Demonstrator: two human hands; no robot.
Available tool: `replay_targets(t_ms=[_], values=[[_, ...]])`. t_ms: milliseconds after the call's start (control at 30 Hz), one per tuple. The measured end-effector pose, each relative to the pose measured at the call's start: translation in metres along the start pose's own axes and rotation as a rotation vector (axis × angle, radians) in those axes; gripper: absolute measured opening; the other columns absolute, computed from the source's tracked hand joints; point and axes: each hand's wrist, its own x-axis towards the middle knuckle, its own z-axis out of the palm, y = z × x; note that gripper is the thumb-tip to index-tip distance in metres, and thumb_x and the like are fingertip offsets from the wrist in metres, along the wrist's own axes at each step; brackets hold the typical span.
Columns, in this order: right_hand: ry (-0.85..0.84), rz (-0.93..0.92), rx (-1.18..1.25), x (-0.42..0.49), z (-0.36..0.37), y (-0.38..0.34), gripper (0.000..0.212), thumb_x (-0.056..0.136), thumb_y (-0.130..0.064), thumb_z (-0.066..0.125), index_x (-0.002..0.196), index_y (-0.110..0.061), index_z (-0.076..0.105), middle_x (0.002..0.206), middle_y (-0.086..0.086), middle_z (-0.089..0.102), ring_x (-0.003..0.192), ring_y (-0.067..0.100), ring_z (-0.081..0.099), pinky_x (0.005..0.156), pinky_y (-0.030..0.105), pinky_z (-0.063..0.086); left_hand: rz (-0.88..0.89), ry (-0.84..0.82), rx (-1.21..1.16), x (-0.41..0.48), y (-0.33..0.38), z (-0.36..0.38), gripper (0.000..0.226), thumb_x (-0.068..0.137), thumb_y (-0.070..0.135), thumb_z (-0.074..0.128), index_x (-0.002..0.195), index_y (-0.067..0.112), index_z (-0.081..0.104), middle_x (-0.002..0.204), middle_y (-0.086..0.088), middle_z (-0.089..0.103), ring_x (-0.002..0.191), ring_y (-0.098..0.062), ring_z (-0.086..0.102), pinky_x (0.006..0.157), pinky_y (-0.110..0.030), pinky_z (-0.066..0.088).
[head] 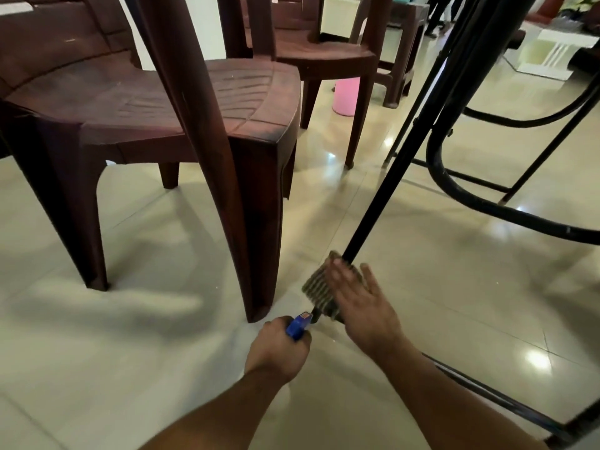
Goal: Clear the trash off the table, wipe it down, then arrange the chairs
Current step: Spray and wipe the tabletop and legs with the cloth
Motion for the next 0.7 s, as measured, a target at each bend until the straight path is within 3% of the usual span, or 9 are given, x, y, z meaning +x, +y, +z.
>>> replay_targets(t_ms=[100, 167, 267, 400, 500, 567, 633, 700], values=[[0.109, 0.139, 0.013, 0.007, 0.0, -0.001, 0.079, 0.093, -0.015, 0.042, 0.156, -0.003, -0.005, 0.163, 0.019, -0.017, 0.149, 0.033, -0.024, 0.119, 0.053, -0.017, -0.013, 0.008, 0.018, -0.003, -0.006, -0.004, 0.015, 0.086, 0.04, 0.059, 0.093, 0.028, 0.065, 0.083, 0.003, 0.068, 0.076, -0.018, 0.065, 0.077, -0.038, 0.059], [0.007, 0.082, 0.029, 0.006, 0.009, -0.024, 0.075, 0.099, -0.019, 0.034, 0.152, 0.0, -0.016, 0.159, 0.022, -0.026, 0.144, 0.034, -0.034, 0.115, 0.05, -0.024, -0.032, 0.006, 0.006, -0.004, -0.008, -0.006, 0.011, 0.088, 0.037, 0.06, 0.092, 0.028, 0.065, 0.083, 0.002, 0.068, 0.076, -0.017, 0.065, 0.077, -0.038, 0.058], [-0.166, -0.034, 0.081, 0.003, 0.013, -0.059, 0.069, 0.103, -0.027, 0.037, 0.156, -0.002, 0.0, 0.164, 0.016, -0.014, 0.149, 0.028, -0.023, 0.105, 0.042, -0.031, -0.036, 0.018, -0.037, -0.006, -0.013, -0.007, 0.008, 0.087, 0.035, 0.061, 0.087, 0.027, 0.063, 0.078, 0.0, 0.067, 0.073, -0.02, 0.066, 0.075, -0.041, 0.059], [-0.374, -0.156, 0.096, 0.015, 0.024, -0.078, 0.061, 0.103, -0.037, 0.042, 0.155, -0.008, 0.028, 0.166, 0.015, 0.012, 0.154, 0.03, 0.002, 0.123, 0.042, -0.011, -0.033, -0.013, -0.05, -0.009, -0.018, -0.004, 0.009, 0.088, 0.037, 0.061, 0.094, 0.03, 0.064, 0.08, 0.001, 0.068, 0.073, -0.02, 0.065, 0.075, -0.04, 0.06], [-0.448, -0.249, 0.054, 0.003, 0.044, -0.084, 0.065, 0.104, -0.035, 0.041, 0.157, -0.007, 0.018, 0.166, 0.014, 0.013, 0.154, 0.03, 0.0, 0.125, 0.042, 0.001, -0.016, -0.012, -0.073, -0.014, -0.014, -0.006, 0.01, 0.09, 0.038, 0.063, 0.096, 0.03, 0.064, 0.081, 0.002, 0.068, 0.075, -0.018, 0.066, 0.075, -0.038, 0.06], [-0.391, -0.188, 0.191, -0.004, 0.061, -0.082, 0.06, 0.105, -0.03, 0.037, 0.158, -0.011, 0.017, 0.167, 0.007, 0.013, 0.154, 0.024, 0.001, 0.125, 0.038, 0.0, -0.006, -0.002, -0.099, -0.014, -0.013, -0.007, 0.011, 0.092, 0.034, 0.065, 0.102, 0.028, 0.064, 0.084, 0.003, 0.068, 0.078, -0.015, 0.066, 0.075, -0.032, 0.058], [-0.319, 0.031, 0.44, -0.013, 0.074, -0.079, 0.055, 0.104, -0.031, 0.015, 0.159, -0.023, 0.015, 0.167, -0.007, 0.008, 0.154, 0.018, 0.002, 0.126, 0.036, 0.003, 0.0, -0.003, -0.12, -0.012, -0.012, -0.009, 0.013, 0.093, 0.031, 0.066, 0.105, 0.024, 0.065, 0.086, 0.002, 0.068, 0.08, -0.015, 0.066, 0.076, -0.028, 0.057], [-0.249, 0.143, 0.538, -0.027, 0.075, -0.092, 0.066, 0.094, -0.032, 0.0, 0.159, -0.027, 0.008, 0.165, -0.011, -0.005, 0.154, 0.018, -0.004, 0.125, 0.04, 0.003, -0.007, -0.009, -0.129, -0.012, -0.014, -0.009, 0.015, 0.094, 0.03, 0.066, 0.105, 0.021, 0.065, 0.087, 0.0, 0.067, 0.081, -0.016, 0.066, 0.076, -0.028, 0.057]])
